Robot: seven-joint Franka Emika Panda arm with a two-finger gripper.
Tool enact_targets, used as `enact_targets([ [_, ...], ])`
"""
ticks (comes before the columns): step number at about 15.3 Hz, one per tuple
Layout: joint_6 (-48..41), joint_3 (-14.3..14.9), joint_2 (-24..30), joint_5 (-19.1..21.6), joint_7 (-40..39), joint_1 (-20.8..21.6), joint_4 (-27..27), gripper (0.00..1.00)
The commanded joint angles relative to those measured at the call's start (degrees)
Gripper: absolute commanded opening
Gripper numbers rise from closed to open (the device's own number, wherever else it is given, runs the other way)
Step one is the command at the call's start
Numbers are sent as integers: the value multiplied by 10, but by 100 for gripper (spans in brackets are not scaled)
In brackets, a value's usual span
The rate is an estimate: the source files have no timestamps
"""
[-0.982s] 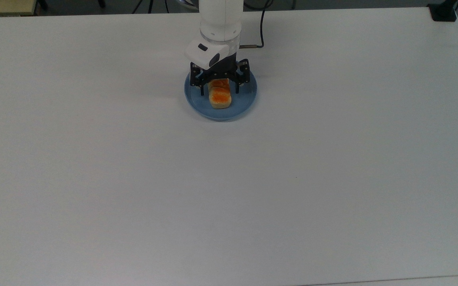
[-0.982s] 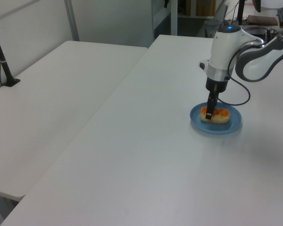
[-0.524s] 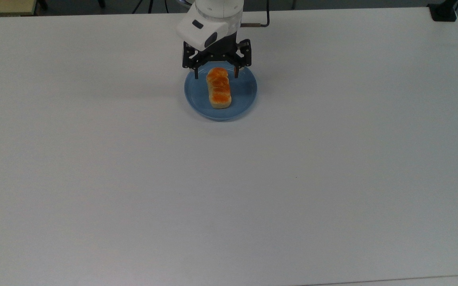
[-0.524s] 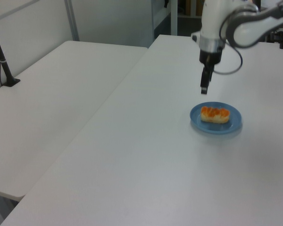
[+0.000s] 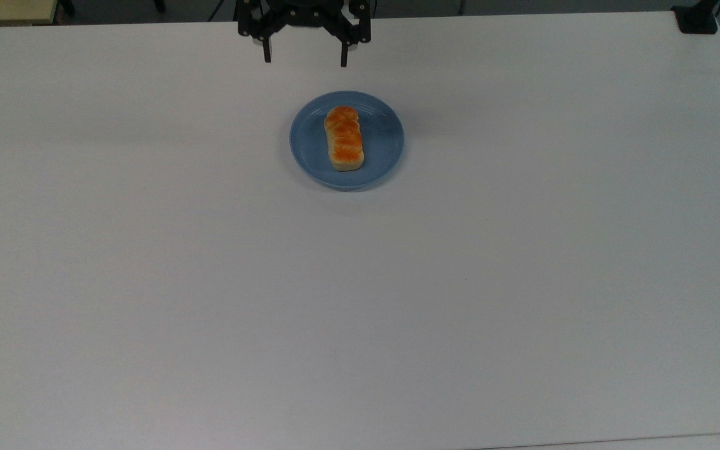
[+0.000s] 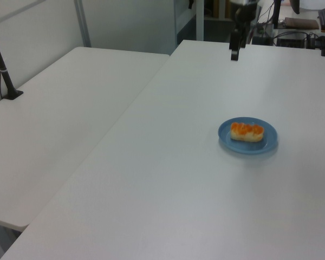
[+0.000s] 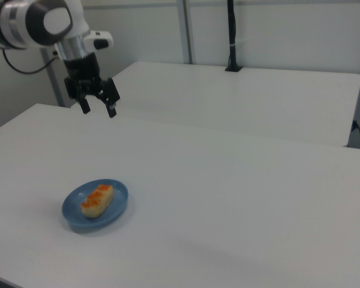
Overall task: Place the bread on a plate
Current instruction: 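Open the gripper and raise it away from the plate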
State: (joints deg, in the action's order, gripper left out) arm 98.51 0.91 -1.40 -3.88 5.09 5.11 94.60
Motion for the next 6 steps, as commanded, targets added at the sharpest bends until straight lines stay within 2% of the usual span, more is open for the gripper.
enact_targets([
  [1, -56, 3, -2, 0, -33, -13, -49, 100],
  [6, -88, 3, 1, 1, -41, -16, -55, 100],
])
